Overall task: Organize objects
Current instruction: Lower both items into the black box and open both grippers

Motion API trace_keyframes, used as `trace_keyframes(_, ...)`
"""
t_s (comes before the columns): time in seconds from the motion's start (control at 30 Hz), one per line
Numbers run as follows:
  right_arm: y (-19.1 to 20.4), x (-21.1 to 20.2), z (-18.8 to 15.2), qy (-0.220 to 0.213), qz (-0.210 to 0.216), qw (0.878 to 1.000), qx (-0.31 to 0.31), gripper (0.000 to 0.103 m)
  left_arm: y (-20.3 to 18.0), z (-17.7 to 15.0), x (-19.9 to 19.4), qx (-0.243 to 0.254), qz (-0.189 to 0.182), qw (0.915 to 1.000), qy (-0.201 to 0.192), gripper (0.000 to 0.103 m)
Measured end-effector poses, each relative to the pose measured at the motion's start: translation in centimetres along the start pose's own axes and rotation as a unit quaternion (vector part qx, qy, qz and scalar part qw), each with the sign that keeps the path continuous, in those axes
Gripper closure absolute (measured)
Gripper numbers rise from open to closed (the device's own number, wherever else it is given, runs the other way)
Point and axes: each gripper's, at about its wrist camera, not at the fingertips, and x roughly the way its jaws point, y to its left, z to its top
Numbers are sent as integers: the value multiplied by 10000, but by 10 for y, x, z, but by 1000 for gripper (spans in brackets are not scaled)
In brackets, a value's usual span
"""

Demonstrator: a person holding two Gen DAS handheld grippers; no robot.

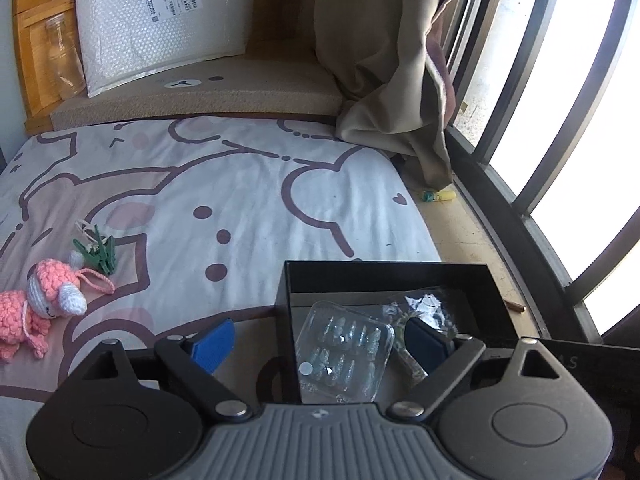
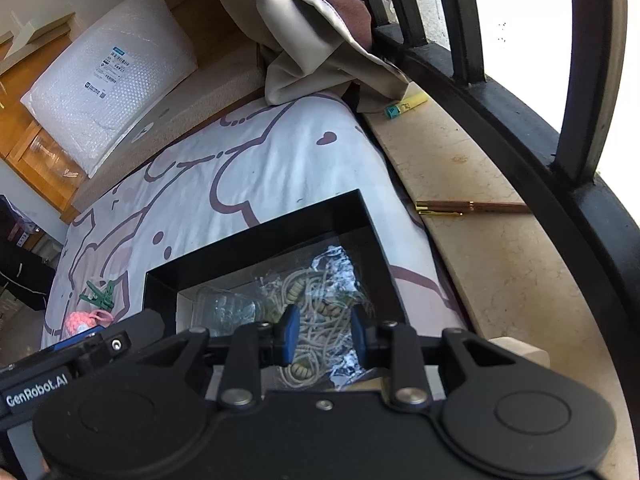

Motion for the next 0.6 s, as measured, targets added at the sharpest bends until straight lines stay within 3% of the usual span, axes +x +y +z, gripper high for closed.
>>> trace_keyframes(0.23, 9, 7, -2, 89, 106, 9999, -35, 74, 22, -6, 10, -122, 226, 9995, 163, 11)
trace_keyframes(0.4, 20, 21, -3, 308, 337, 9990, -4, 85, 32, -7, 13, -240, 298, 9991, 193, 12)
trace_keyframes(0.6, 41, 48, -10, 742, 486, 9960, -81, 91, 43, -3, 10, -281, 327, 9990, 92, 12)
